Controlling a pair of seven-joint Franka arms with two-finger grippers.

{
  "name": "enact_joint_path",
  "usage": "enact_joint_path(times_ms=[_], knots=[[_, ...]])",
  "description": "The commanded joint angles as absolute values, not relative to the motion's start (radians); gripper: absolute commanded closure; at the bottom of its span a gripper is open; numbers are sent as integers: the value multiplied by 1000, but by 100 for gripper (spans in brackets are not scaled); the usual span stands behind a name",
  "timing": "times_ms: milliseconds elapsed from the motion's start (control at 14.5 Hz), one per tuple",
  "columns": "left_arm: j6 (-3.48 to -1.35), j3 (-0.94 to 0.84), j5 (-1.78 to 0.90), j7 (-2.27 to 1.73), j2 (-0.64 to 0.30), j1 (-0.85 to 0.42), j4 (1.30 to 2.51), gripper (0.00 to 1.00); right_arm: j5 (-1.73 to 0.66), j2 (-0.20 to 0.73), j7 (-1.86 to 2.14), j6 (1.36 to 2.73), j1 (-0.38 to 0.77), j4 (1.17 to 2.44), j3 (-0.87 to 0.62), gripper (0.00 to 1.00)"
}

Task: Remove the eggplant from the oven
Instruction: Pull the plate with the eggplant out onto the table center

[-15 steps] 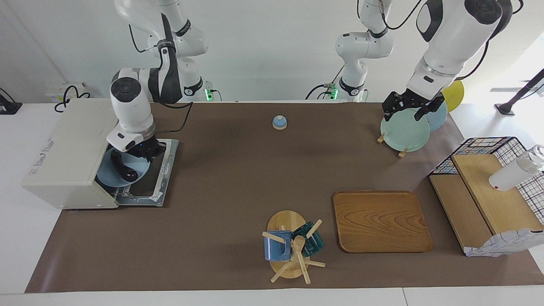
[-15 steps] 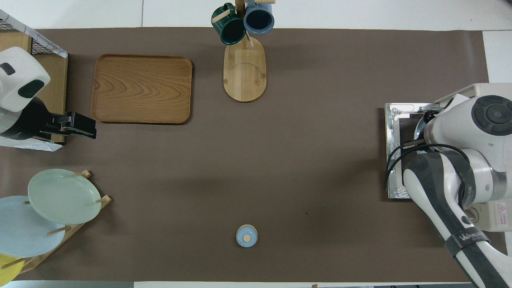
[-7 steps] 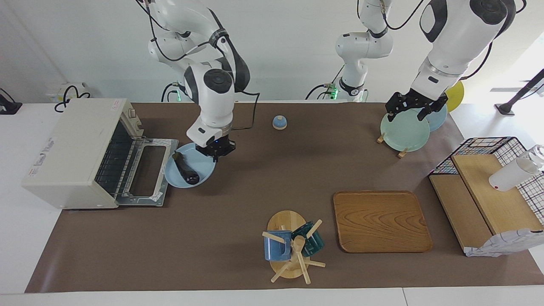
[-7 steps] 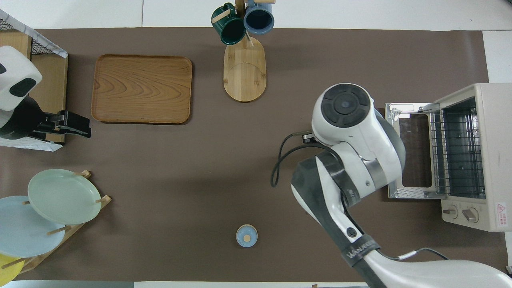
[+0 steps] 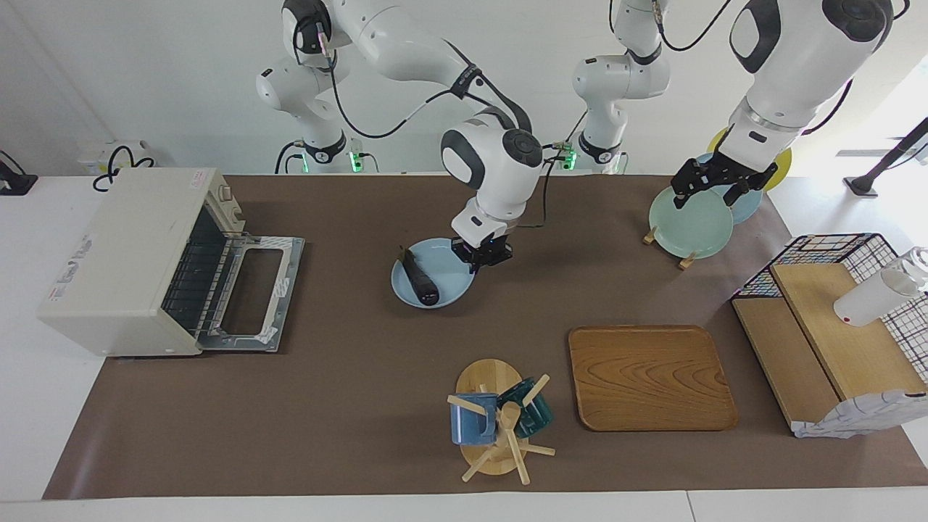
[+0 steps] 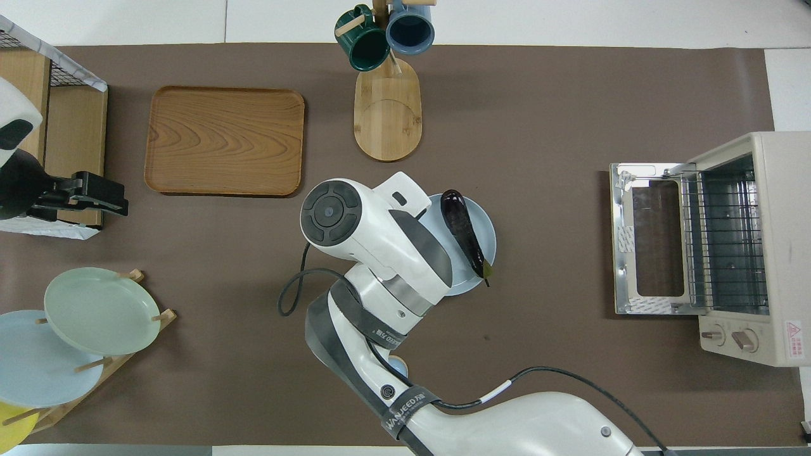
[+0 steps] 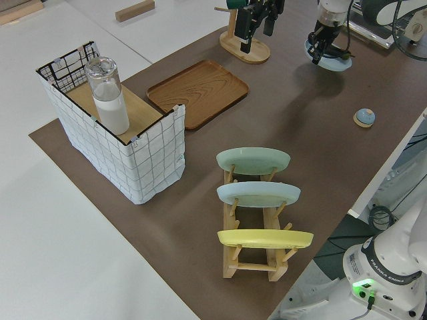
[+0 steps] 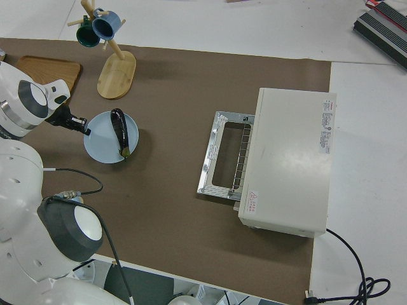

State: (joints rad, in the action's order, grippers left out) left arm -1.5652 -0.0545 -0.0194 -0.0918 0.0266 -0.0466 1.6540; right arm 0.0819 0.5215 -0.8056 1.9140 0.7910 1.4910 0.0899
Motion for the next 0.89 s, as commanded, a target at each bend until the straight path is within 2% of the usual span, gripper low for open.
enact_joint_path(times_ms=[0,482,619,757,826], knots=[[-1589,-60,-29,-84,34,-26,1666,0,13,525,-818,1974,764,1500,65,100],[-1603,-60,-29,-89,34,-25,1667,0,-26,528,-856,2135,775,1575,31,100],[-1614,-60,-29,-89,34,-25,1672,0,-26,528,-891,2146,767,1563,29,100],[-1615,-60,-29,-89,34,-25,1672,0,-25,531,-884,2132,735,1517,31,69],[-1618,-60,-29,-89,34,-25,1672,0,-23,529,-884,2131,724,1506,31,65]])
